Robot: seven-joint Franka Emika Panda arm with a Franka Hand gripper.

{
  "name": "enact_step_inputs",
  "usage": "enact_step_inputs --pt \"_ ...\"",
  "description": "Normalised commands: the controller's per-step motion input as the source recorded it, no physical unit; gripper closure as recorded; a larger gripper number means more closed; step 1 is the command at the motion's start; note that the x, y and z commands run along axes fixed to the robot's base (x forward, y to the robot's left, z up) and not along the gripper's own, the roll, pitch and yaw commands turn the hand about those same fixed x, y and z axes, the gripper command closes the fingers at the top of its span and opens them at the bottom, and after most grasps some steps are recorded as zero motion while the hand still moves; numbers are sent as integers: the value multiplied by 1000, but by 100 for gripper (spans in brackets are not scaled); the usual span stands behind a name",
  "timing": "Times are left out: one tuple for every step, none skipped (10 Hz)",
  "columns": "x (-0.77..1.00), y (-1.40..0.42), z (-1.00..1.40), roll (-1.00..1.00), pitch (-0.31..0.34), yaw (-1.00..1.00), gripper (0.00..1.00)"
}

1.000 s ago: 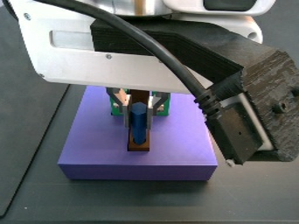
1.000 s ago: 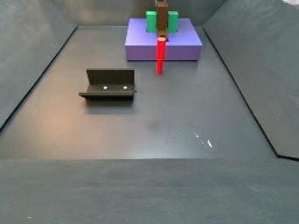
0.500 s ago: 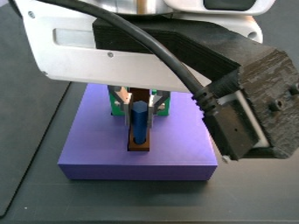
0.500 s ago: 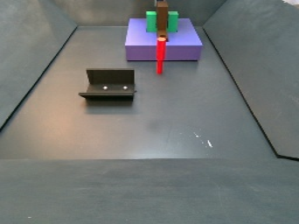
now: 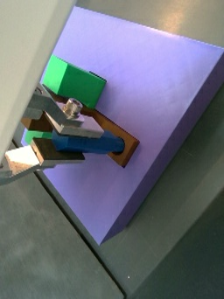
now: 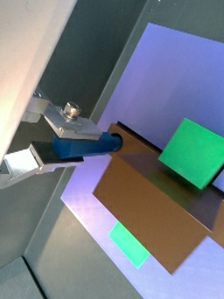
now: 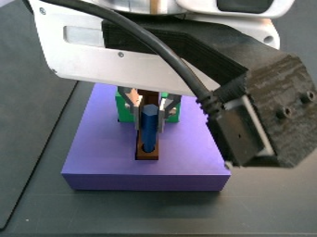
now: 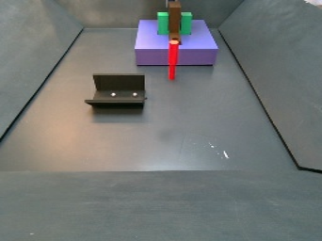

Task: Pick up the blue object. Move up. Move to above the board. Insert the blue object.
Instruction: Insert the blue object.

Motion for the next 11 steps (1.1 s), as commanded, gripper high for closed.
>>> enact_step_inputs --pt "431 -174 -223 146 194 -57 100" --pt "426 -171 -240 140 179 -60 100" --pt "417 -100 -326 113 159 -97 100" --pt "449 0 -374 123 183 -171 100" --pt "411 0 -366 156 210 -220 100" --pt "206 0 -340 173 199 -289 100" --pt "66 0 -191 99 183 -243 100" --pt "154 -106 -20 50 224 -117 100" --pt "191 -154 -3 13 211 -51 100" --pt "74 -91 0 3 220 -34 100" --pt "-66 -51 0 10 79 -57 100"
